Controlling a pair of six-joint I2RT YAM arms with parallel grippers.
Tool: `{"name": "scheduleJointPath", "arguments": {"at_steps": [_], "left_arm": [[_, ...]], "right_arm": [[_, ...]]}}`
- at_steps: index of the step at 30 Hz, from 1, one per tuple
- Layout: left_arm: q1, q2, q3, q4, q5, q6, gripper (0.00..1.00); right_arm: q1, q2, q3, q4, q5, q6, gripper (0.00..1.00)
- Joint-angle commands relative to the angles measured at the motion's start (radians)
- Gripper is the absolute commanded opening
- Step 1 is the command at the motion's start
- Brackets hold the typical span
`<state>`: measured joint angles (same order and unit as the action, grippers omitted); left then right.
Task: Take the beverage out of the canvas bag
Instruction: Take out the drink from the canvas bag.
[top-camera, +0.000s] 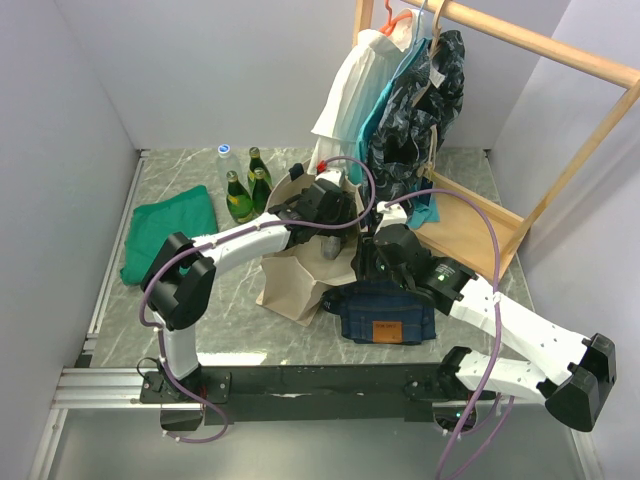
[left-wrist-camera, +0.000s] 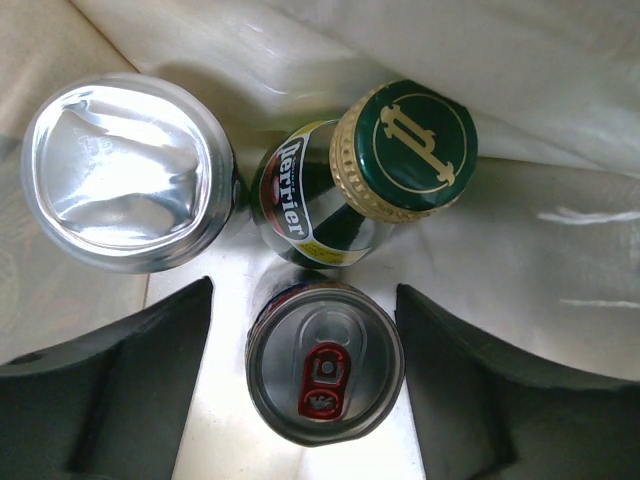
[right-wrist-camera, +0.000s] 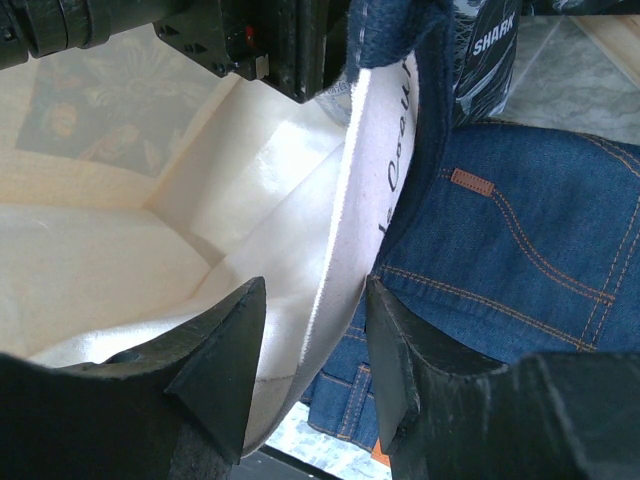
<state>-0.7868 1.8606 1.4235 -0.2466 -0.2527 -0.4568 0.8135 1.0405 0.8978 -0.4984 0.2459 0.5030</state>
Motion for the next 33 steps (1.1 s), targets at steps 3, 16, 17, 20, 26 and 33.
{"name": "scheduleJointPath", "arguments": {"at_steps": [3, 16, 17, 20, 26, 33], "left_arm": [[0.001, 0.002, 0.034, -0.008, 0.003, 0.007, 0.59], [0.001, -0.020, 0.046, -0.032, 0.004, 0.018, 0.01], [0.001, -0.023, 0.049, -0.036, 0.004, 0.018, 0.01], [0.001, -0.034, 0.060, -0.052, 0.007, 0.032, 0.01], [0.001, -0.083, 0.083, -0.065, 0.033, 0.075, 0.01], [0.001, -0.103, 0.156, -0.131, 0.035, 0.122, 0.01]], "right_arm": [[-0.005, 0.006, 0.035, 0.004, 0.024, -0.017, 0.51], [-0.004, 0.012, 0.041, 0.004, 0.026, -0.020, 0.51], [-0.005, 0.012, 0.043, 0.004, 0.027, -0.020, 0.51], [-0.005, 0.010, 0.043, 0.003, 0.027, -0.018, 0.51], [-0.005, 0.009, 0.041, 0.003, 0.027, -0.012, 0.51], [-0.005, 0.004, 0.041, 0.004, 0.024, -0.009, 0.51]]}}
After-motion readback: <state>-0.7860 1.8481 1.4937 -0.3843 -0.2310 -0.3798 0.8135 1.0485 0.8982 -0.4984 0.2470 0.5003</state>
